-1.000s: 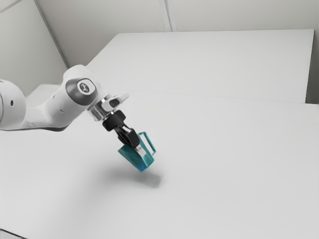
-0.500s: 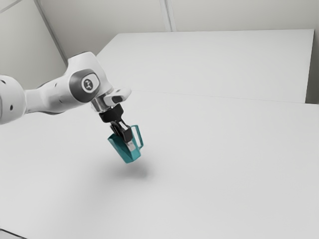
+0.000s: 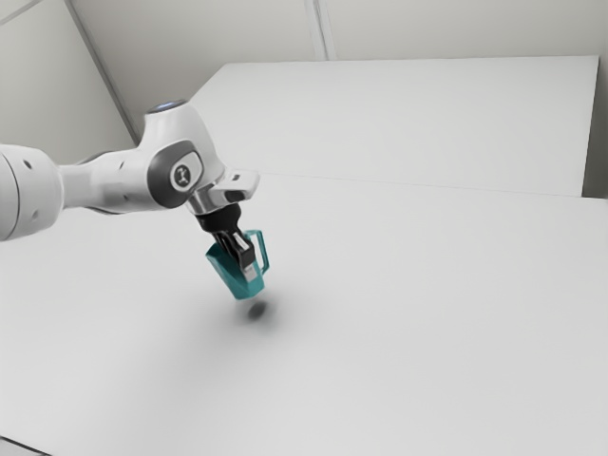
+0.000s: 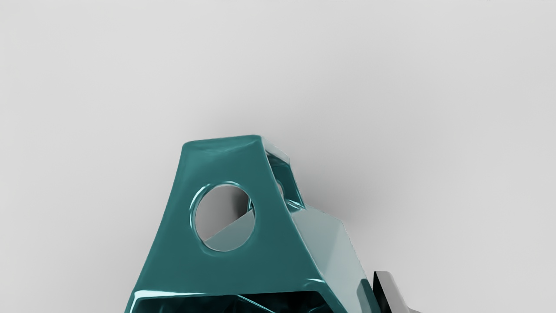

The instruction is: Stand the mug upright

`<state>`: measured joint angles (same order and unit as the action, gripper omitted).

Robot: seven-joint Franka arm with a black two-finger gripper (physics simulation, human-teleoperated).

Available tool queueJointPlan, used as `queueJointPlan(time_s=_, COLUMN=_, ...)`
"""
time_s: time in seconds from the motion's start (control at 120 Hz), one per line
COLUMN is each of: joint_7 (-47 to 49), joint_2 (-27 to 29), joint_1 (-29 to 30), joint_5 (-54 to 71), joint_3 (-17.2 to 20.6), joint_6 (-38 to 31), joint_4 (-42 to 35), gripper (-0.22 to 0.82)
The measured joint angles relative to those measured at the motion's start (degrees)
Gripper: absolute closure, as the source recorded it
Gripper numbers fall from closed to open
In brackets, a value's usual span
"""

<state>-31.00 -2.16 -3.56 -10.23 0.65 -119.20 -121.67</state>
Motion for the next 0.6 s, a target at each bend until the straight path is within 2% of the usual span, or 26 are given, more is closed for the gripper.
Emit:
queueJointPlan(time_s=0.25, joint_7=1.3, joint_2=-0.1, joint_1=-1.5, joint_5=5.9, joint_3=0.0, joint_6=-3.6, joint_4=-0.2, gripper=0.78)
queueJointPlan(time_s=0.6, joint_7=3.3, joint_2=-2.9, joint_1=-1.3, joint_5=12.5, joint_3=0.0, joint_6=-4.4, joint_4=-0.5, gripper=0.78)
